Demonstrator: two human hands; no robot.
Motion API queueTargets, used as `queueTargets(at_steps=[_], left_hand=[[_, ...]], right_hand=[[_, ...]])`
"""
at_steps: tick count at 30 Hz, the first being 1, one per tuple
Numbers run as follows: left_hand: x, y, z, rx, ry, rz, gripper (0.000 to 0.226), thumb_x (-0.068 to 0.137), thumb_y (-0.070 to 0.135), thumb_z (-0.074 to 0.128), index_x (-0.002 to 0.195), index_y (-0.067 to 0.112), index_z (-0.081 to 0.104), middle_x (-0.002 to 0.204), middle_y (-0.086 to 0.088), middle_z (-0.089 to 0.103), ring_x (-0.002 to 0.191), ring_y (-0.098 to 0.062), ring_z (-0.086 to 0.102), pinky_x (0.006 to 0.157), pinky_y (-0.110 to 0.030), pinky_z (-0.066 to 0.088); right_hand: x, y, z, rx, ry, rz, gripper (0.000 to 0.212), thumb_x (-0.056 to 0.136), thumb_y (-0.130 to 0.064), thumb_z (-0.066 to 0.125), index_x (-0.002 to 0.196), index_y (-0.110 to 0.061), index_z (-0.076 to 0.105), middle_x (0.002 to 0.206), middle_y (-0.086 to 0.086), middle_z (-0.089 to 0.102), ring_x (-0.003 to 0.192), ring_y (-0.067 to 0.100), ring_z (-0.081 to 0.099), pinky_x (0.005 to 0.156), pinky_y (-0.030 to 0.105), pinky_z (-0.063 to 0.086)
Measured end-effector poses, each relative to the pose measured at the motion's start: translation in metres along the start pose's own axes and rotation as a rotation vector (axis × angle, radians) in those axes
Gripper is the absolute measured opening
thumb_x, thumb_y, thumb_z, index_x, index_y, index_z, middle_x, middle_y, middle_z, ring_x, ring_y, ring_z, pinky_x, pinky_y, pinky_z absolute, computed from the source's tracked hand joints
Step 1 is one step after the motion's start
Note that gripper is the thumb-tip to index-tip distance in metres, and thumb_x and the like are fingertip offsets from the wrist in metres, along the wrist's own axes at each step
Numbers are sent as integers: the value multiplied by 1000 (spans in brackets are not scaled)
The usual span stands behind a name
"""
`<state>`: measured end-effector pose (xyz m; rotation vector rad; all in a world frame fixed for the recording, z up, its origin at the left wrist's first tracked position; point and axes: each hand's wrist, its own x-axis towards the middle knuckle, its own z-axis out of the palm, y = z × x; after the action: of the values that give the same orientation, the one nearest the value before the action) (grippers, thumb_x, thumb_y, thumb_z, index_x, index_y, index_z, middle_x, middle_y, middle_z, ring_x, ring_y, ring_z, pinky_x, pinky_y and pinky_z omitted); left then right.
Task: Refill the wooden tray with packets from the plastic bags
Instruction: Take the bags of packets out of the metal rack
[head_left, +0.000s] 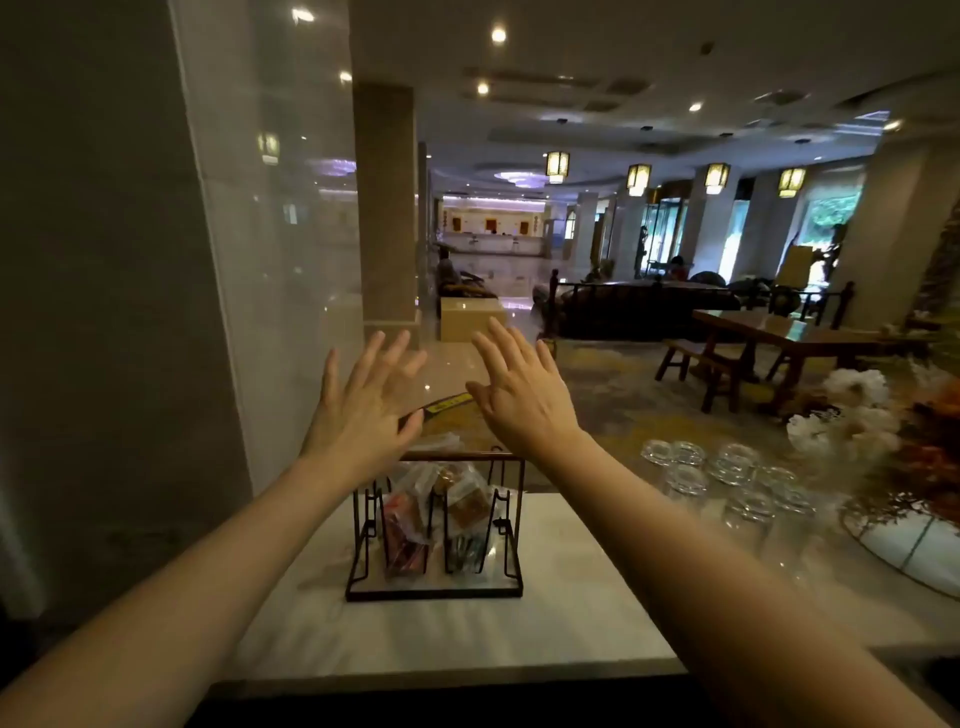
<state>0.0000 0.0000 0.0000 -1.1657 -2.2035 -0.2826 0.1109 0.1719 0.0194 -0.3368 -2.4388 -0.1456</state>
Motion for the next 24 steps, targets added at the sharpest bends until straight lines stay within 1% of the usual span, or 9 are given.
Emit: queueTargets(at_steps=[3, 6, 10, 12, 14, 15, 17, 20, 24], left_hand=[[-4, 4, 19, -14, -103, 17, 69, 84, 56, 17, 148, 32, 4, 160, 5, -4, 147, -17, -5, 116, -53, 1], [-13, 5, 47, -66, -208, 18, 67, 89, 57, 18, 148, 32, -2, 158, 10, -13, 146, -15, -10, 117, -48, -2], [-28, -1, 73, -103, -295, -8, 77, 78, 64, 0, 149, 32, 0, 159, 10, -10, 146, -12, -9, 118, -44, -1], [-34, -4, 82, -67, -309, 4, 80, 77, 64, -3, 149, 31, 1, 160, 7, -5, 147, -13, -3, 119, -42, -1], [-36, -6, 84, -70, -288, 6, 79, 78, 64, 0, 149, 29, 5, 160, 5, 3, 147, -14, 8, 119, -41, 1], [-35, -6, 84, -99, -267, 0, 79, 79, 64, 4, 149, 28, 6, 160, 3, 6, 146, -15, 13, 118, -40, 2], [-34, -6, 83, -159, -232, -11, 77, 82, 63, 15, 149, 27, 7, 159, 1, 14, 144, -17, 20, 118, -39, 6], [-37, -7, 87, -168, -184, -1, 73, 89, 58, 31, 150, 25, 8, 158, -1, 20, 144, -17, 21, 118, -36, 7], [-38, -7, 88, -161, -184, -4, 75, 90, 60, 30, 150, 25, 1, 159, -1, 15, 145, -16, 17, 118, -35, 7]], right_hand=[[-3, 2, 20, 38, -75, -41, 53, 98, -41, 38, 147, -22, 28, 159, 3, 22, 146, 23, 18, 120, 45, 16], [-9, 5, 48, 99, -189, -41, 52, 98, -40, 37, 146, -23, 29, 158, 1, 23, 146, 21, 18, 119, 42, 16], [-16, 9, 73, 155, -358, -38, 50, 100, -41, 32, 147, -24, 28, 159, -1, 19, 147, 20, 15, 119, 43, 14], [-20, 6, 80, 201, -427, -45, 48, 100, -41, 32, 145, -23, 31, 158, 2, 25, 145, 22, 22, 117, 43, 19], [-18, 3, 84, 248, -478, 0, 46, 100, -40, 33, 140, -19, 38, 147, 8, 42, 133, 27, 42, 110, 44, 33], [-14, 1, 85, 284, -490, 47, 43, 100, -41, 33, 135, -18, 42, 136, 12, 52, 121, 30, 52, 103, 45, 42], [-6, -5, 88, 345, -497, 140, 40, 99, -42, 35, 126, -16, 49, 115, 16, 64, 103, 34, 61, 87, 48, 51], [6, -14, 89, 346, -480, 170, 36, 97, -42, 42, 117, -17, 60, 108, 13, 68, 99, 31, 62, 83, 45, 53], [16, -19, 93, 379, -449, 225, 25, 94, -31, 52, 85, -17, 70, 82, 6, 68, 81, 27, 66, 65, 33, 47]])
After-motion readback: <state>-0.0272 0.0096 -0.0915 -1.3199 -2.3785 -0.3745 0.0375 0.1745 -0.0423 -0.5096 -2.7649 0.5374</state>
